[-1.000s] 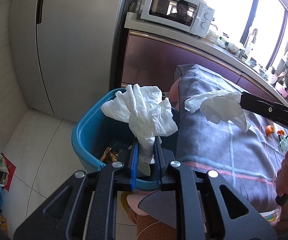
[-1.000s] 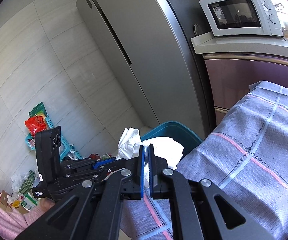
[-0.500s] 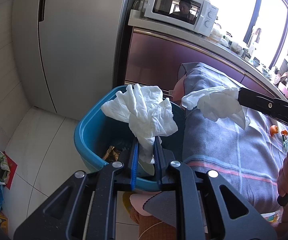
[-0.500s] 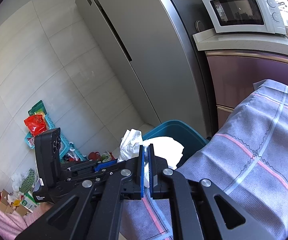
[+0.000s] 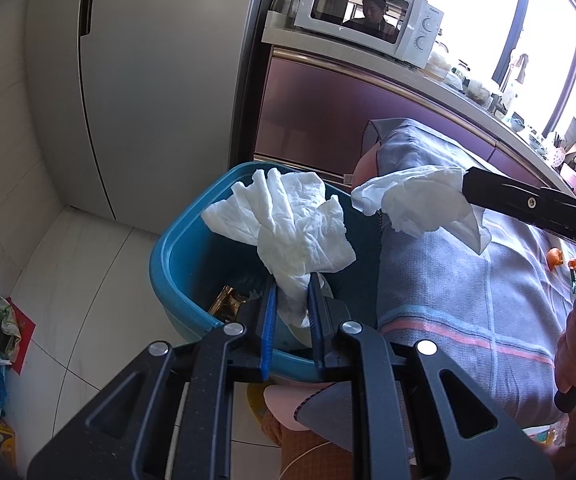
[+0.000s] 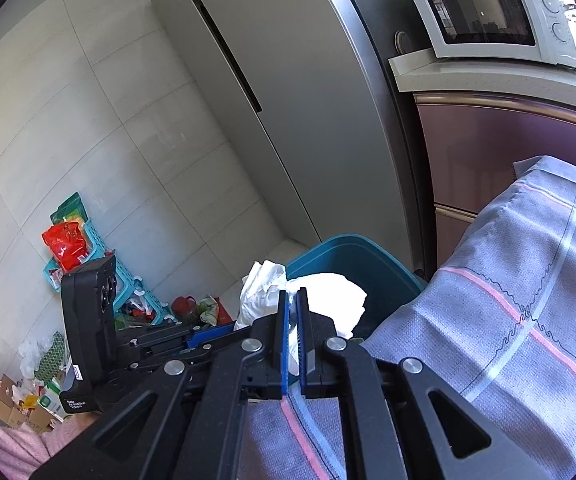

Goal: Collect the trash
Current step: 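Open the left gripper into the bin while the right gripper releases its tissue, then swing both open grippers back over the table toward the orange peels and wrappers, then grasp an orange peel with the left gripper while the right gripper grasps a clear wrapper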

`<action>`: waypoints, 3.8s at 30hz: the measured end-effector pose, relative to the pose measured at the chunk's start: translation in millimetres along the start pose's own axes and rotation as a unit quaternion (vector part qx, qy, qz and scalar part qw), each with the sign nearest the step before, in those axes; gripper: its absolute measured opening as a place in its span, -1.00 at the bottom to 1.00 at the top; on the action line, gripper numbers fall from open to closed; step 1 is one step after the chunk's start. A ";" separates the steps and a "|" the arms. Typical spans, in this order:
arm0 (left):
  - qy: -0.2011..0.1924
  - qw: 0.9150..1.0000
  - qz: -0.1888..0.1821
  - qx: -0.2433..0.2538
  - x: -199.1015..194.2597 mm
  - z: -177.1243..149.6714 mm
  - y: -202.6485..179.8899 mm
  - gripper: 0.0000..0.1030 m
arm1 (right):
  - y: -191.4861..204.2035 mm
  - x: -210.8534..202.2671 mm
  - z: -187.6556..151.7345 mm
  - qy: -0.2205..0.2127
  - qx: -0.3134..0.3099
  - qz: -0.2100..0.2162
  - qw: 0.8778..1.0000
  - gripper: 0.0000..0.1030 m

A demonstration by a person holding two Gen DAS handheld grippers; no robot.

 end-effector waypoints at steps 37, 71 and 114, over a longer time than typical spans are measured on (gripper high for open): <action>0.028 0.999 0.015 -0.043 50.8 -3.5 12.3 -0.24 | -18.4 34.6 -10.8 0.028 0.038 -0.024 0.999 -0.59; 0.001 0.970 -0.215 0.110 15.8 -1.9 -215.4 -0.05 | -97.4 -212.2 -65.1 -0.115 0.090 -0.213 0.966 -0.24; 0.104 0.936 -0.256 0.218 106.4 -17.0 -404.3 -0.55 | -206.9 -325.6 -125.0 -0.130 0.231 -0.352 0.898 -0.52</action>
Point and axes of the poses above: each gripper's, at about its wrist camera, not at the fingertips, and x roughly the way its jaws point, y to its left, z to its top, the point moved 1 cm from there along x, roughly the way its jaws point, and after that the axes turned 11 degrees about -y, right-handed, at the moved point
